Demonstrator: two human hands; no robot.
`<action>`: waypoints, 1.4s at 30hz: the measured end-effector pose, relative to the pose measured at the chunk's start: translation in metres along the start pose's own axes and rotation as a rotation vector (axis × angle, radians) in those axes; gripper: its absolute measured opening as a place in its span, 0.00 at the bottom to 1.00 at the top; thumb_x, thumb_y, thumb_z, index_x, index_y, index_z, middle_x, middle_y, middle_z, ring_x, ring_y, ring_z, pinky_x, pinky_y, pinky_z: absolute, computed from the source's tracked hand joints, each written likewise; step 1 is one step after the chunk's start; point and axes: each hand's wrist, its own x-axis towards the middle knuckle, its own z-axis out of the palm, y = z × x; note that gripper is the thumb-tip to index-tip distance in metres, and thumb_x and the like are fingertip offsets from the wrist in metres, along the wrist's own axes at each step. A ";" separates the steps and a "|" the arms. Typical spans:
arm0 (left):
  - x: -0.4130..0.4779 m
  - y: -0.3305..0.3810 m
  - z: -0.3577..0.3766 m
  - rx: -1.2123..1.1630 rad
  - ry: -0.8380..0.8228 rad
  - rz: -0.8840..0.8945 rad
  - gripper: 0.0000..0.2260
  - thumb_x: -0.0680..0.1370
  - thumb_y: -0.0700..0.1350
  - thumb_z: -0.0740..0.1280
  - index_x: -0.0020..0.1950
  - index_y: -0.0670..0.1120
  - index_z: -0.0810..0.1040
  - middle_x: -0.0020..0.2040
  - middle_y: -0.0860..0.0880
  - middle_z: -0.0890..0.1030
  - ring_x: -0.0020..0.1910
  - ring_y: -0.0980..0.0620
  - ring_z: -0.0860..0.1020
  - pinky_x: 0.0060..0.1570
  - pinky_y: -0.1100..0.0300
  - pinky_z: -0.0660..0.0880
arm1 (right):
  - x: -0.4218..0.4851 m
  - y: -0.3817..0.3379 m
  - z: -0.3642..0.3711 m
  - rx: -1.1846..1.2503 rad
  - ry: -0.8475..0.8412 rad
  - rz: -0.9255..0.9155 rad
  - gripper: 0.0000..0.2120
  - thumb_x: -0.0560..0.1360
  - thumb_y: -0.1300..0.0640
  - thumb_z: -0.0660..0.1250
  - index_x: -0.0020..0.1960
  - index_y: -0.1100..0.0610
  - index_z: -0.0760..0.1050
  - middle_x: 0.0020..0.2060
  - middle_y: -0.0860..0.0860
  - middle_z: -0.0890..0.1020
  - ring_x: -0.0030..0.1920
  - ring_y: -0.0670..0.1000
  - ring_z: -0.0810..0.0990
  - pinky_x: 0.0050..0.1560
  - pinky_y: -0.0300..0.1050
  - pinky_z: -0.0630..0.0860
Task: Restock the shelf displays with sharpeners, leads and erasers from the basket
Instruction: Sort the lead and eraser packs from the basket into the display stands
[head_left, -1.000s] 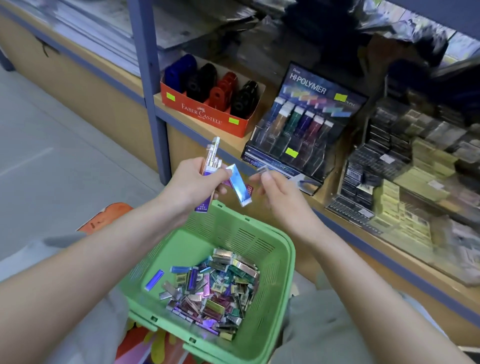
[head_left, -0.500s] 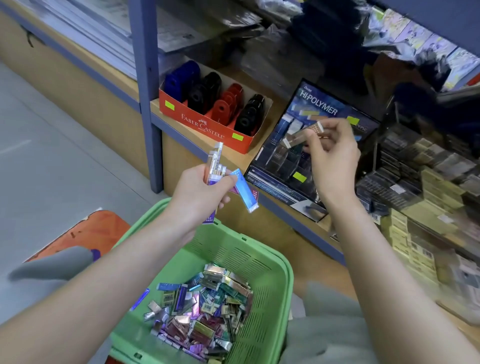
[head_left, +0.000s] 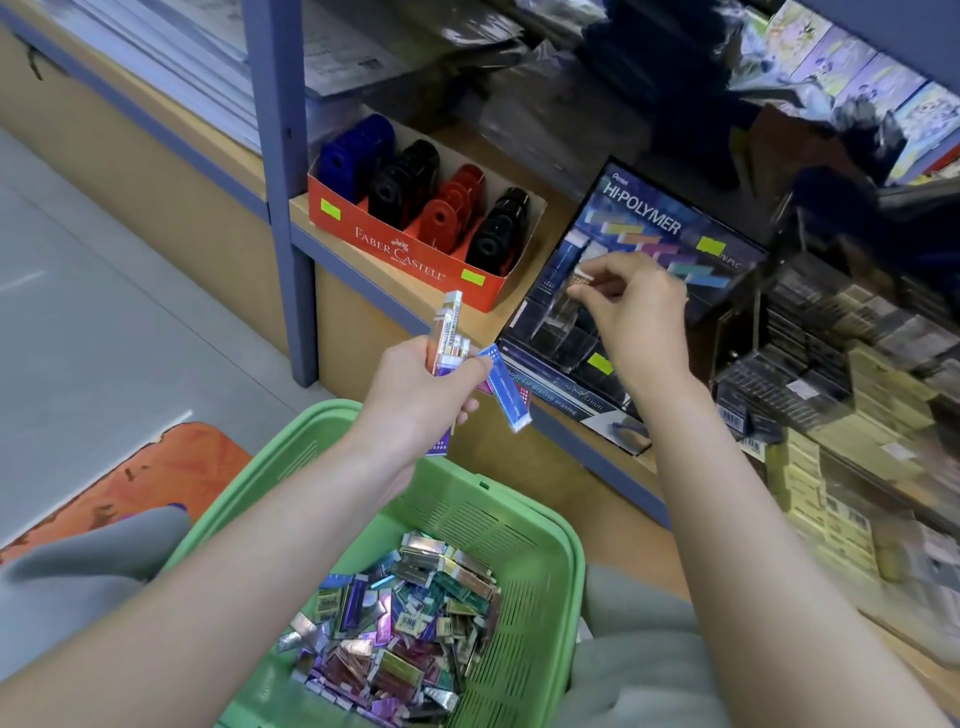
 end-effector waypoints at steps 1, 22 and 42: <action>0.000 -0.001 0.000 0.000 -0.003 -0.003 0.01 0.77 0.44 0.68 0.46 0.48 0.77 0.33 0.48 0.77 0.27 0.58 0.73 0.28 0.70 0.74 | 0.000 0.000 0.002 -0.021 -0.009 -0.003 0.09 0.73 0.60 0.71 0.53 0.57 0.81 0.45 0.51 0.80 0.41 0.43 0.75 0.42 0.24 0.67; 0.002 0.001 0.000 -0.029 -0.007 -0.002 0.01 0.78 0.43 0.67 0.46 0.47 0.77 0.34 0.48 0.77 0.28 0.58 0.73 0.28 0.70 0.73 | -0.001 -0.003 -0.017 0.051 -0.042 0.023 0.03 0.76 0.56 0.69 0.48 0.52 0.76 0.45 0.45 0.77 0.43 0.44 0.75 0.46 0.27 0.70; 0.003 0.005 0.001 -0.047 -0.036 -0.032 0.02 0.78 0.42 0.67 0.46 0.48 0.76 0.36 0.48 0.78 0.30 0.57 0.74 0.29 0.69 0.74 | 0.022 -0.019 -0.024 -0.256 -0.260 -0.036 0.11 0.74 0.60 0.70 0.55 0.56 0.73 0.39 0.45 0.75 0.37 0.40 0.70 0.46 0.46 0.73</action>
